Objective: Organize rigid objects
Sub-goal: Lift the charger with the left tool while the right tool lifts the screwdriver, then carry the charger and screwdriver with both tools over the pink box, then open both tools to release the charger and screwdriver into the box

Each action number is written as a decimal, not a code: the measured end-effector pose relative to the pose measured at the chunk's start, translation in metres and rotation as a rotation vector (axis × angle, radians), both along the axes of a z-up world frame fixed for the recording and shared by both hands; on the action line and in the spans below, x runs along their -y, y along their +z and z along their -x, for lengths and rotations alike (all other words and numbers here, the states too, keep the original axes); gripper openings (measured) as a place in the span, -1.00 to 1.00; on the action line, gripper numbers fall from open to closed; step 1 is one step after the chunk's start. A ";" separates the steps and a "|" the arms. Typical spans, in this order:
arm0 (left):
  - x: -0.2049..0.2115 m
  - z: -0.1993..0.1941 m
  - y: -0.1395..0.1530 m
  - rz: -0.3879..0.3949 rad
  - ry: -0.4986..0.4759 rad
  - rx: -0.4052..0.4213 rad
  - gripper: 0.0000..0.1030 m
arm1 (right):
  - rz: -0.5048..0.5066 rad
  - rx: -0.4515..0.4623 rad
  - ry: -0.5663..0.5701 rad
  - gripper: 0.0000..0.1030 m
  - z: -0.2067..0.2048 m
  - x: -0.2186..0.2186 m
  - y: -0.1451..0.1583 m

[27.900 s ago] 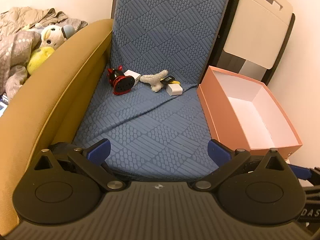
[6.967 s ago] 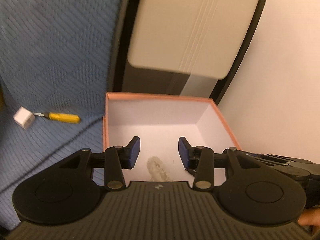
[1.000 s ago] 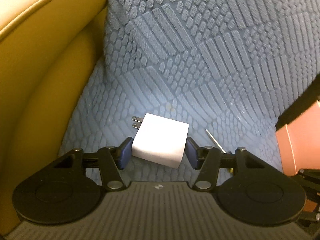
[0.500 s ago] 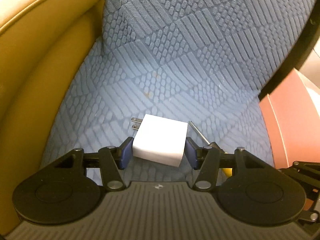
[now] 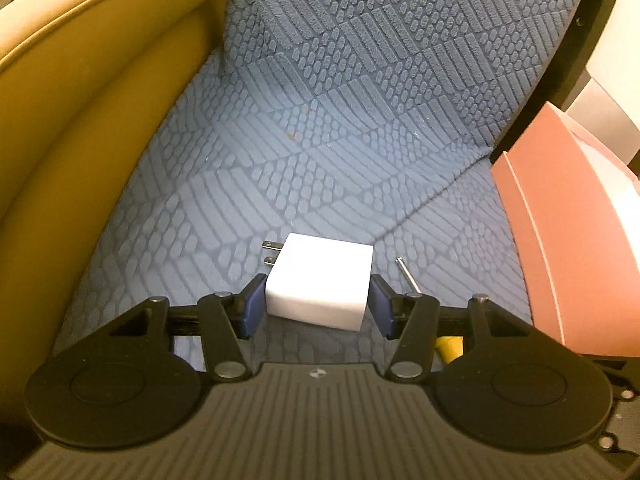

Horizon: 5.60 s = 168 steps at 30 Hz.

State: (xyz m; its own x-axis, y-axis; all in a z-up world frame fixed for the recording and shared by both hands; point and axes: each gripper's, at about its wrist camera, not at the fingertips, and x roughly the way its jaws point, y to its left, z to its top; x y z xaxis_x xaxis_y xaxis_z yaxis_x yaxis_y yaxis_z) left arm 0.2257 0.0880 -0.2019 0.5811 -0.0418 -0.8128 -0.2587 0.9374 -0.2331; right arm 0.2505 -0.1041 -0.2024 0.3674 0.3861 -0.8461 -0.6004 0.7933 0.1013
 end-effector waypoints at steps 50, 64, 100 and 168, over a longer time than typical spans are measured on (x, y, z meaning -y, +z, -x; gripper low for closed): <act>0.019 -0.011 -0.016 -0.120 -0.063 -0.037 0.26 | 0.043 0.044 -0.033 -0.54 -0.025 0.001 -0.012; 0.018 -0.017 -0.013 -0.102 -0.049 -0.041 0.13 | 0.012 0.000 -0.073 -0.57 -0.034 0.001 -0.013; 0.091 0.025 0.137 -0.010 -0.025 0.135 0.11 | -0.189 0.182 -0.155 -0.58 -0.020 0.088 0.147; 0.329 -0.052 0.130 0.021 -0.305 0.045 0.67 | -0.084 -0.048 -0.520 -0.19 -0.075 0.322 0.083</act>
State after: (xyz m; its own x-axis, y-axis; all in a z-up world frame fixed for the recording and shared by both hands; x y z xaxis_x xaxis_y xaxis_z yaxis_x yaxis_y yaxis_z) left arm 0.2779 -0.2409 -0.0722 0.5749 -0.2360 -0.7834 0.0450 0.9652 -0.2578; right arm 0.3255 -0.4261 -0.1195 0.4903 0.2309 -0.8404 -0.1232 0.9730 0.1954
